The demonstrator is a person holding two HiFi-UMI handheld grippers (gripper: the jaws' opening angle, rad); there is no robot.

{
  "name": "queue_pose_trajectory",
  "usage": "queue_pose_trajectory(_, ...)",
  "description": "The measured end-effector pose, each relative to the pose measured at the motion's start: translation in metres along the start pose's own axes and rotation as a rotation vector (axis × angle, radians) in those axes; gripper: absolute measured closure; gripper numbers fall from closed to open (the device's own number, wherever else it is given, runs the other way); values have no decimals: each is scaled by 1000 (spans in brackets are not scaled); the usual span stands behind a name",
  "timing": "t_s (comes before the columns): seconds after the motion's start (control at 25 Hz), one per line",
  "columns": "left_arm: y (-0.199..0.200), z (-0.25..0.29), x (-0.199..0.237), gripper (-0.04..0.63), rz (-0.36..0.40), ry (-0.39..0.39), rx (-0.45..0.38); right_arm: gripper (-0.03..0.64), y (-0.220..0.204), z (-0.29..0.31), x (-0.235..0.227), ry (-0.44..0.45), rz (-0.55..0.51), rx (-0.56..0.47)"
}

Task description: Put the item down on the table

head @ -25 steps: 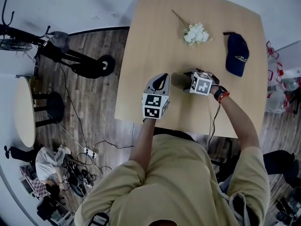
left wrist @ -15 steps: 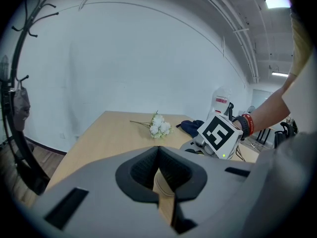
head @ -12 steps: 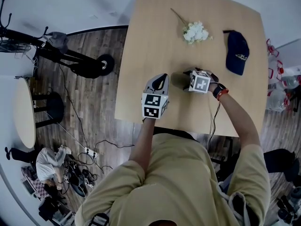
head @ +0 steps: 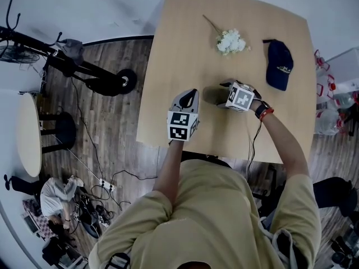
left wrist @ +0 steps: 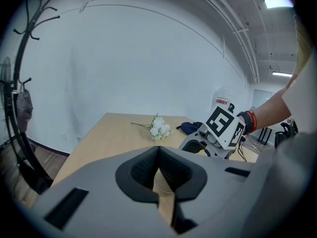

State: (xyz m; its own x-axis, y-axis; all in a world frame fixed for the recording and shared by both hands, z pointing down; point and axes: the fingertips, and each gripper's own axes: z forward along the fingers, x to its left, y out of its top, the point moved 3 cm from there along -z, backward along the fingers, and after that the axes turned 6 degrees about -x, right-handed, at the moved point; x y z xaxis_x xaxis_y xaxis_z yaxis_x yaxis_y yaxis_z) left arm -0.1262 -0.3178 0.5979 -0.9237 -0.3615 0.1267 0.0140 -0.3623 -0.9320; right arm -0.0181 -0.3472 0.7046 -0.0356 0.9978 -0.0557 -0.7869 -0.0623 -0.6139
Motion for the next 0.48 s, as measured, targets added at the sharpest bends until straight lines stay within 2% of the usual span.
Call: queue_pose_trajectory(0.48, 35, -31, -24, 572, 37, 15, -80, 253, 7, -90, 15, -196, 89, -101)
